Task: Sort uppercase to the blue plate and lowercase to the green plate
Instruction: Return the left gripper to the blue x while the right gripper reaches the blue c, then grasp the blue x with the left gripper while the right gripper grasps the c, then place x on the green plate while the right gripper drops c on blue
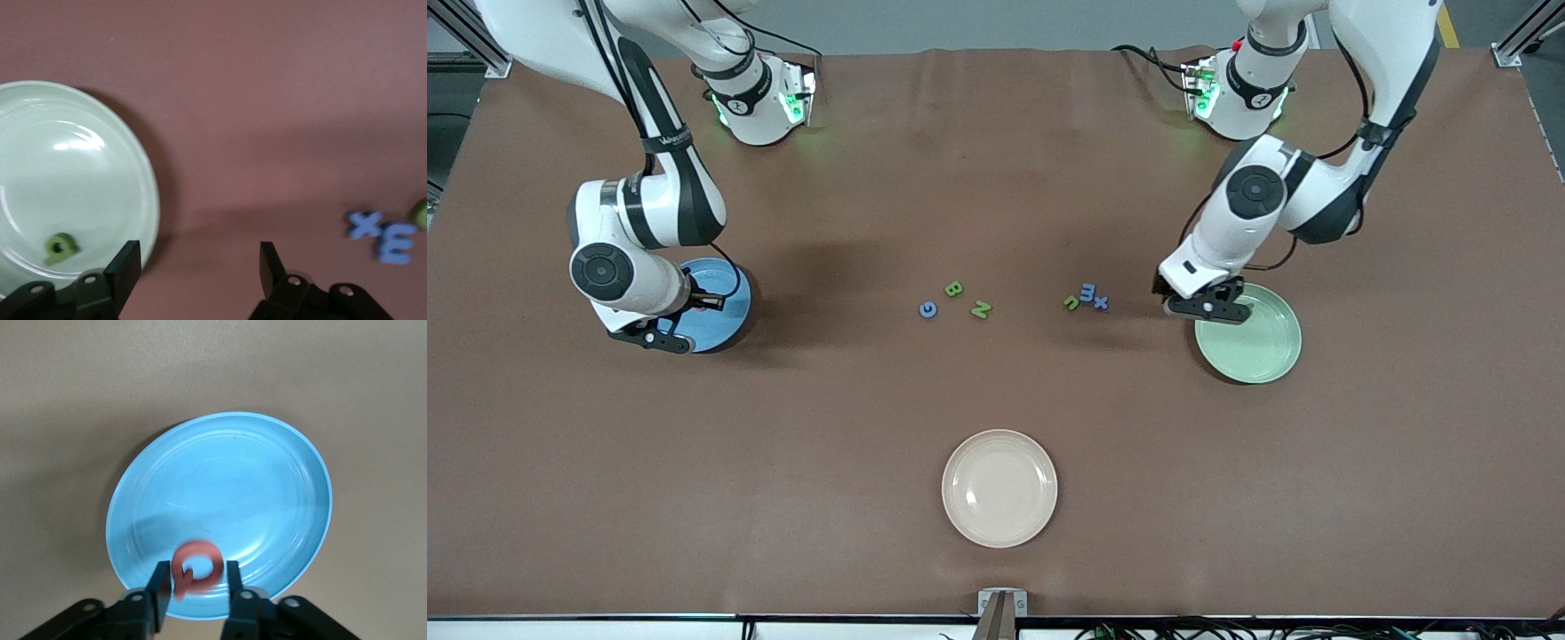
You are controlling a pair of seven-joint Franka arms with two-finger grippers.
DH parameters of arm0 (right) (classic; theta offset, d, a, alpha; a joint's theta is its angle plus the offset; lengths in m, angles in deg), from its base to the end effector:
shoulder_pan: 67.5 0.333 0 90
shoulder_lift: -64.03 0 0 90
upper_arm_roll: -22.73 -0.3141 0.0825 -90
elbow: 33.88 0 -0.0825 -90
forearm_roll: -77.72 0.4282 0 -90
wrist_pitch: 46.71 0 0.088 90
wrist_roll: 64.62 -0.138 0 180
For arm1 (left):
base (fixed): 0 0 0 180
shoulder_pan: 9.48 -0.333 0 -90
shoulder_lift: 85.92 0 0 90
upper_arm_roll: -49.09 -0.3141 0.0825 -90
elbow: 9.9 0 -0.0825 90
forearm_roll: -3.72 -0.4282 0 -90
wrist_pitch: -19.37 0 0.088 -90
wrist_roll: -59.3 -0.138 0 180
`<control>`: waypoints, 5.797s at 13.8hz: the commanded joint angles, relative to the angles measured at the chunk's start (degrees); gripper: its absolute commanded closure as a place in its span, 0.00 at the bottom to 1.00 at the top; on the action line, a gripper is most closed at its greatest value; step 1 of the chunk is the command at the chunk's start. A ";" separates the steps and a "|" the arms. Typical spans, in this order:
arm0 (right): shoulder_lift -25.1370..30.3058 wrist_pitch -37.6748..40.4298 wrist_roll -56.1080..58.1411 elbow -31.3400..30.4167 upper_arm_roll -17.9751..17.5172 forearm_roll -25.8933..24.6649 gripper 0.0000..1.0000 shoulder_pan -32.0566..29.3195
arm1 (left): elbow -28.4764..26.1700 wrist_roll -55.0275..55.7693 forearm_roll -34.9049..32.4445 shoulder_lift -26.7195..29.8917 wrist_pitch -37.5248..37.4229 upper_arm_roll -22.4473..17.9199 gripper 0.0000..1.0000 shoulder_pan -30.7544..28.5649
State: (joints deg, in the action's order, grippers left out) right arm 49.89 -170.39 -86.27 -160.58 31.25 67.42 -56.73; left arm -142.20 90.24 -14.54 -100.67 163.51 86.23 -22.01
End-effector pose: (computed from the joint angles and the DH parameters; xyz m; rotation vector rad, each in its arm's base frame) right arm 0.5359 0.0062 0.1823 2.8730 -0.3132 -0.3738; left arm 0.4970 -0.2393 0.1882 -3.1141 0.2038 -0.0509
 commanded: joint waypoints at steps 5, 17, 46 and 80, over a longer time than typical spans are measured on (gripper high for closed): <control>4.38 1.42 -1.46 -1.08 -1.40 3.50 0.00 2.32 | 7.41 26.32 -0.90 -8.45 -0.09 0.03 0.03 6.10; -1.49 -12.80 -33.86 2.25 -1.32 13.81 0.00 22.79 | 10.84 35.15 -8.28 -16.54 0.00 -0.05 0.29 9.18; -17.68 -20.72 -49.72 12.01 -1.23 20.05 0.38 35.90 | 9.44 34.98 -11.44 -15.68 -0.79 0.03 0.85 7.52; 4.91 3.01 23.95 -3.63 40.43 15.39 0.00 34.39 | 4.25 -0.44 -26.74 -15.67 -7.30 14.45 0.48 -34.23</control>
State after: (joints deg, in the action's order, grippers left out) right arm 52.57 -167.18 -59.96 -163.11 71.77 83.19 -24.34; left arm -137.44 90.33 -40.05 -116.48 155.57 99.85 -55.16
